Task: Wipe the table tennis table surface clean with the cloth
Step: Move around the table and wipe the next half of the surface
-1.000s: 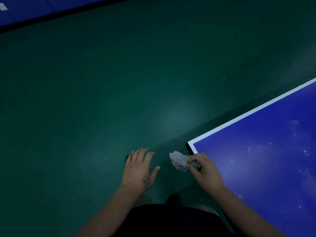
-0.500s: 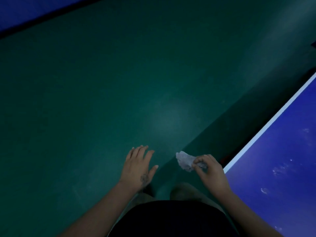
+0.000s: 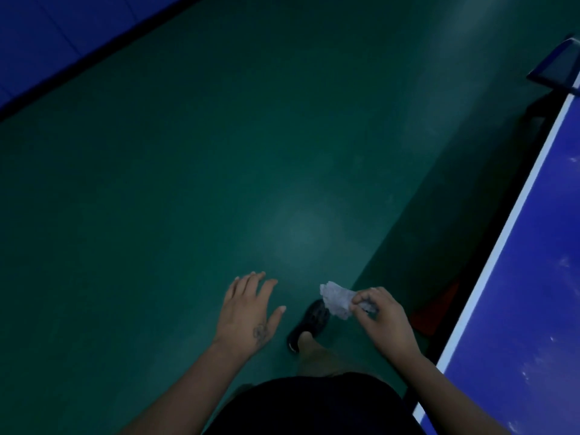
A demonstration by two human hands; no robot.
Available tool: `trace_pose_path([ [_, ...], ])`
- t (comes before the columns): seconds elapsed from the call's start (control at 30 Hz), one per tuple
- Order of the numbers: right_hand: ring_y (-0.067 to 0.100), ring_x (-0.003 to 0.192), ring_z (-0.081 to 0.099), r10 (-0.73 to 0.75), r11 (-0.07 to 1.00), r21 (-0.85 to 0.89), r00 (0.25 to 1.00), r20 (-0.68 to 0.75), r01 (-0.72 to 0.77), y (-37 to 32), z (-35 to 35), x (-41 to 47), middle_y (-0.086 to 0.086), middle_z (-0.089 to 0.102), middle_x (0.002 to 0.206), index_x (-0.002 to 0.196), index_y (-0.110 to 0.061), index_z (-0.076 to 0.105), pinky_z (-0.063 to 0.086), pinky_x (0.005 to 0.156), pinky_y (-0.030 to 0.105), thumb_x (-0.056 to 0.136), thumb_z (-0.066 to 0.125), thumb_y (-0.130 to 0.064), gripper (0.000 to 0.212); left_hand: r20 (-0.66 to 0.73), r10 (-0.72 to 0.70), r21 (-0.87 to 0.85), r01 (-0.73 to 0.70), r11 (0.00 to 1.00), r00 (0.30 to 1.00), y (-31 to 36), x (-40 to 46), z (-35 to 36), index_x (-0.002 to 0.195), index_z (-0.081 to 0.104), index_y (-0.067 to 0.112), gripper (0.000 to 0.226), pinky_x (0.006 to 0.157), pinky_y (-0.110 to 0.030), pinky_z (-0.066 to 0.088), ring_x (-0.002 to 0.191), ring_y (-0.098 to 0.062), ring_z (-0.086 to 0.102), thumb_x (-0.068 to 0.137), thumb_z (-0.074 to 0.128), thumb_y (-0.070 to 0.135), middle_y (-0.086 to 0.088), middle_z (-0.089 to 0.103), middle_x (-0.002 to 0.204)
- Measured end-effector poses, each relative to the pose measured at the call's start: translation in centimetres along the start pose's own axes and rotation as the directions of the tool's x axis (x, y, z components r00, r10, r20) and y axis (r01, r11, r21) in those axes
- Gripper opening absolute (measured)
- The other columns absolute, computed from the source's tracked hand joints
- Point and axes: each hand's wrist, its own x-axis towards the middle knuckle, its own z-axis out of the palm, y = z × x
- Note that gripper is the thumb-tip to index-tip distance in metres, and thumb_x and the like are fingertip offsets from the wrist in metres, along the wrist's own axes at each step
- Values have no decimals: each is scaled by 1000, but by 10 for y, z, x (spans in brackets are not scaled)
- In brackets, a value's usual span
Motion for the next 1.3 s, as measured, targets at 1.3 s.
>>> trace_pose_path([
  [1.3, 5, 93, 63, 517, 850, 184, 710, -478, -494, 42, -224, 397, -13, 61, 99, 92, -27, 69, 46, 76, 14, 89, 83, -15, 20, 207, 689, -51, -696, 717, 695, 185, 682, -63, 134, 63, 24, 56, 120, -51, 41, 134, -29, 56, 95, 45, 61, -6, 63, 141],
])
